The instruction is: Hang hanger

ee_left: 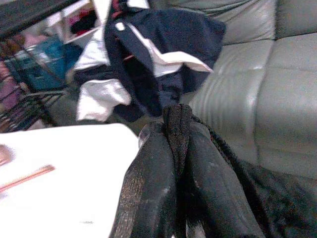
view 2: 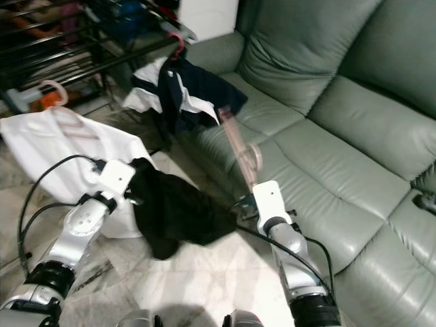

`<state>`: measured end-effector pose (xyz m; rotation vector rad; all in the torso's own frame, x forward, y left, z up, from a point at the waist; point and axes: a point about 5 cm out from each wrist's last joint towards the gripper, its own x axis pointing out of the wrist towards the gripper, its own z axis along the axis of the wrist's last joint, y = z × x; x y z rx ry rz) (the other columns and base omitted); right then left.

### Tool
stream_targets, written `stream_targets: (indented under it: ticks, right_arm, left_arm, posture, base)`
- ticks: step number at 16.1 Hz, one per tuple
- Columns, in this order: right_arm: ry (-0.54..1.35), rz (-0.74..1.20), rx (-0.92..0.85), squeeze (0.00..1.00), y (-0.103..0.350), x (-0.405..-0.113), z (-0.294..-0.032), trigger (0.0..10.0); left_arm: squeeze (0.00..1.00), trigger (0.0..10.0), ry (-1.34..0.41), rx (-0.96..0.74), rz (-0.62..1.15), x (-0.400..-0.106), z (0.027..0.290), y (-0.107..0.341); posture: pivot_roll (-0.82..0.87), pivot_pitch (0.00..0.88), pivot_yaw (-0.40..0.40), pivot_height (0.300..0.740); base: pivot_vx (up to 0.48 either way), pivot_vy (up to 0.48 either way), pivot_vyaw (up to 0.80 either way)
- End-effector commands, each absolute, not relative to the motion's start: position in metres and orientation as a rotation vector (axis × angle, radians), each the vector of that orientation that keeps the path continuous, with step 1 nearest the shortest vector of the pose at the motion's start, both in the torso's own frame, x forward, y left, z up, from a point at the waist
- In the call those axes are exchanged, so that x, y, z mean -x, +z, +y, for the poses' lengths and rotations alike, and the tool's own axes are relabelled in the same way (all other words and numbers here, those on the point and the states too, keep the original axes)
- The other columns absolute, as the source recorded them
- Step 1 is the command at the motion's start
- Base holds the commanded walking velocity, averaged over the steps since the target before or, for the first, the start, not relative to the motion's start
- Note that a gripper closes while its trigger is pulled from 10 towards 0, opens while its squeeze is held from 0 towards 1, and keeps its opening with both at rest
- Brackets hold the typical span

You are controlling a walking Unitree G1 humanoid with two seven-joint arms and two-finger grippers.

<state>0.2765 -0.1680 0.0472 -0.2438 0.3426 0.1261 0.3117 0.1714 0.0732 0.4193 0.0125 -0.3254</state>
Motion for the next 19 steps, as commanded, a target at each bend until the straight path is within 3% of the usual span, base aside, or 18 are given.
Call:
stream_targets:
  ticks: [1, 3, 4, 8, 10, 12, 15, 19]
  right_arm:
    - [0.074, 0.331, 0.216, 0.0, 0.048, -0.276, -0.177, 10.0]
    - [0.133, 0.343, 0.187, 0.0, 0.047, -0.272, -0.182, 10.0]
    - [0.175, 0.347, 0.198, 0.0, 0.049, -0.272, -0.184, 10.0]
    - [0.359, 0.412, 0.27, 0.0, 0.049, -0.269, -0.185, 10.0]
    - [0.578, 0.411, 0.288, 0.0, 0.06, -0.266, -0.172, 10.0]
    - [0.678, 0.409, 0.306, 0.0, 0.067, -0.264, -0.165, 10.0]
    - [0.731, 0.403, 0.33, 0.0, 0.074, -0.262, -0.164, 10.0]
    - [0.739, 0.424, 0.337, 0.0, 0.072, -0.26, -0.168, 10.0]
  left_arm:
    - [0.0, 10.0, -0.282, -0.427, -0.037, -0.314, 0.179, 0.083]
    - [0.0, 10.0, -0.269, -0.378, -0.037, -0.319, 0.194, 0.092]
    - [0.0, 10.0, -0.361, -0.375, -0.061, -0.321, 0.19, 0.099]
    - [0.0, 10.0, -0.577, -0.632, -0.048, -0.333, 0.177, 0.109]
    - [0.0, 10.0, -0.525, -0.718, -0.027, -0.35, 0.177, 0.12]
    - [0.0, 10.0, -0.428, -0.748, -0.016, -0.36, 0.179, 0.126]
    - [0.0, 10.0, -0.326, -0.792, -0.002, -0.37, 0.182, 0.13]
    - [0.0, 10.0, -0.385, -0.738, -0.041, -0.372, 0.171, 0.136]
  posture:
    - [-0.02, 0.0, 0.024, 0.74]
    - [-0.03, 0.0, 0.028, 0.74]
    - [-0.03, 0.0, 0.024, 0.74]
    - [-0.03, 0.0, 0.007, 0.74]
    - [-0.04, 0.0, 0.018, 0.74]
    - [-0.05, 0.0, 0.029, 0.74]
    - [-0.06, 0.0, 0.039, 0.74]
    - [-0.07, 0.0, 0.053, 0.74]
  base:
    - [0.0, 0.0, 0.0]
    - [0.0, 0.0, 0.0]
    - [0.0, 0.0, 0.0]
    - [0.0, 0.0, 0.0]
    - [0.0, 0.0, 0.0]
    - [0.0, 0.0, 0.0]
    - [0.0, 0.0, 0.0]
    - [0.0, 0.0, 0.0]
